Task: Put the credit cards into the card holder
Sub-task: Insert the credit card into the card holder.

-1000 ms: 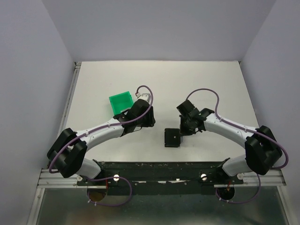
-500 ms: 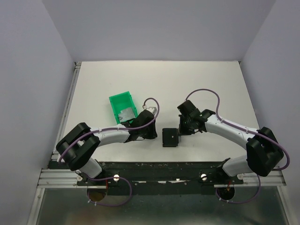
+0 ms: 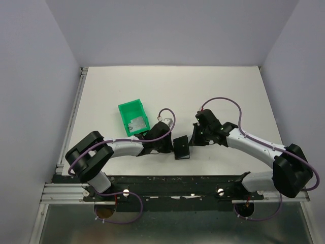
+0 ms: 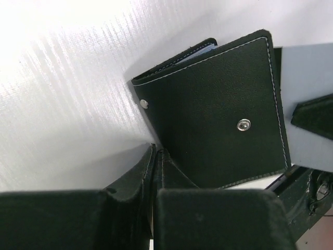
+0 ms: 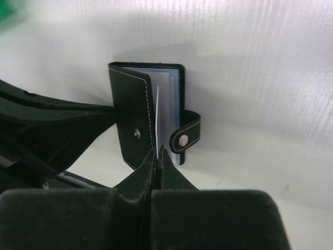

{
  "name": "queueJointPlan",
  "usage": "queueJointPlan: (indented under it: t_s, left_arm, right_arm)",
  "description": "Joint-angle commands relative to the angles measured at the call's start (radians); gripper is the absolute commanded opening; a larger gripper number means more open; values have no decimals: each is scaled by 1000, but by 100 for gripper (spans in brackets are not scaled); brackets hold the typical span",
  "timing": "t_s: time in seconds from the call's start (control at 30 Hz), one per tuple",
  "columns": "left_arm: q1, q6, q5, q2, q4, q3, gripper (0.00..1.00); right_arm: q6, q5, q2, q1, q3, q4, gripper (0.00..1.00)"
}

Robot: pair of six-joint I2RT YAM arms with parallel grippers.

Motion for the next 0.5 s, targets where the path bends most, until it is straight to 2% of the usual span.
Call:
queueJointPlan:
  t_s: [0.0, 0.47]
  left_arm:
    - [-12, -10, 27, 22, 41, -6, 8]
    - [-12, -17, 41, 12, 111, -61, 0]
  right_arm:
    - [10, -114, -25, -1, -31, 113, 1]
    - [65, -315, 50, 1, -60, 330, 1]
